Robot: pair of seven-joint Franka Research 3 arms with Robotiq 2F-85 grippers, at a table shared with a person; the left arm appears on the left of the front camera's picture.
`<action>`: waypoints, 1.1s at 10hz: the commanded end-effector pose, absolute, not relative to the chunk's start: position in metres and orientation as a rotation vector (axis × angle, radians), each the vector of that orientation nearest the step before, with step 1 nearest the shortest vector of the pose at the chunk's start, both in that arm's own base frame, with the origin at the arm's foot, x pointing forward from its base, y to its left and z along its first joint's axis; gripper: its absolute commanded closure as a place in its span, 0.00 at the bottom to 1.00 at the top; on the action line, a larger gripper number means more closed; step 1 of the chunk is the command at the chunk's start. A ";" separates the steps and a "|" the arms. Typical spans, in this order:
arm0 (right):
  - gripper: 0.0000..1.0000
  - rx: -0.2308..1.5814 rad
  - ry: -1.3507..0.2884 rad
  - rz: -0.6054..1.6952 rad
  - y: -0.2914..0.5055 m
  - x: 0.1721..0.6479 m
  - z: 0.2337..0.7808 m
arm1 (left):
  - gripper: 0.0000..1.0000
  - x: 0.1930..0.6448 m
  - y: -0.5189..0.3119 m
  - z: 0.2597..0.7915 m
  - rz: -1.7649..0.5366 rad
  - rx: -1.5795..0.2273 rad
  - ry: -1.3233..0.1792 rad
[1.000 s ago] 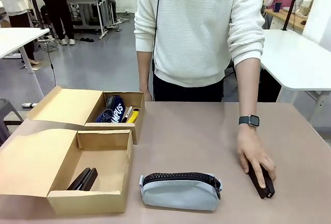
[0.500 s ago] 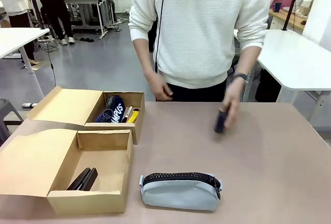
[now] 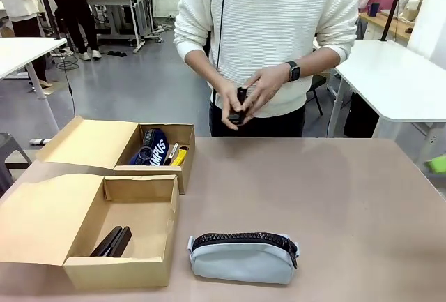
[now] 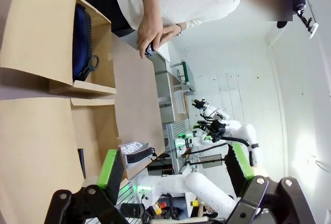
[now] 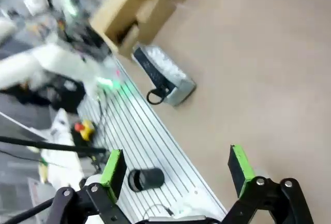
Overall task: Place items inside the box.
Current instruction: Pick up a Pencil pouch or Stapler and place it inside the Mailer Box closest to the robot.
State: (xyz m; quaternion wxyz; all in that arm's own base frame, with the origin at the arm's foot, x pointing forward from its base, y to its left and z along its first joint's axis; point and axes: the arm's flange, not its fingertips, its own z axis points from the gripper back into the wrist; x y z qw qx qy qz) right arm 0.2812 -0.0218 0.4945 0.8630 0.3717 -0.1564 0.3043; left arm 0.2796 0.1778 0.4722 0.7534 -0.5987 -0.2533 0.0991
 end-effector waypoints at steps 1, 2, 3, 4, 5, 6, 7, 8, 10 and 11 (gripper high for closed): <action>0.00 0.569 -0.205 0.760 0.082 0.281 0.481 | 0.00 0.279 0.177 0.473 0.203 -1.323 -0.577; 0.00 0.497 -0.152 0.869 0.122 0.286 0.482 | 0.00 0.279 0.177 0.473 0.203 -1.323 -0.577; 0.00 0.442 -0.083 0.968 0.170 0.291 0.478 | 0.00 0.279 0.177 0.473 0.203 -1.323 -0.577; 0.00 0.403 -0.032 1.044 0.211 0.291 0.470 | 0.00 0.279 0.177 0.473 0.203 -1.323 -0.577; 0.00 0.381 0.005 1.114 0.245 0.287 0.461 | 0.00 0.279 0.177 0.473 0.203 -1.323 -0.577; 0.00 0.380 0.003 1.111 0.267 0.281 0.456 | 0.00 0.279 0.177 0.473 0.203 -1.323 -0.577; 0.00 0.410 -0.040 1.087 0.237 0.259 0.463 | 0.00 0.279 0.177 0.473 0.203 -1.323 -0.577; 0.00 0.410 -0.040 1.087 0.237 0.259 0.463 | 0.00 0.279 0.177 0.473 0.203 -1.323 -0.577; 0.00 0.387 -0.025 1.279 0.279 0.255 0.445 | 0.00 0.279 0.177 0.473 0.203 -1.323 -0.577; 0.00 0.369 -0.021 1.300 0.291 0.259 0.436 | 0.00 0.279 0.177 0.473 0.203 -1.323 -0.577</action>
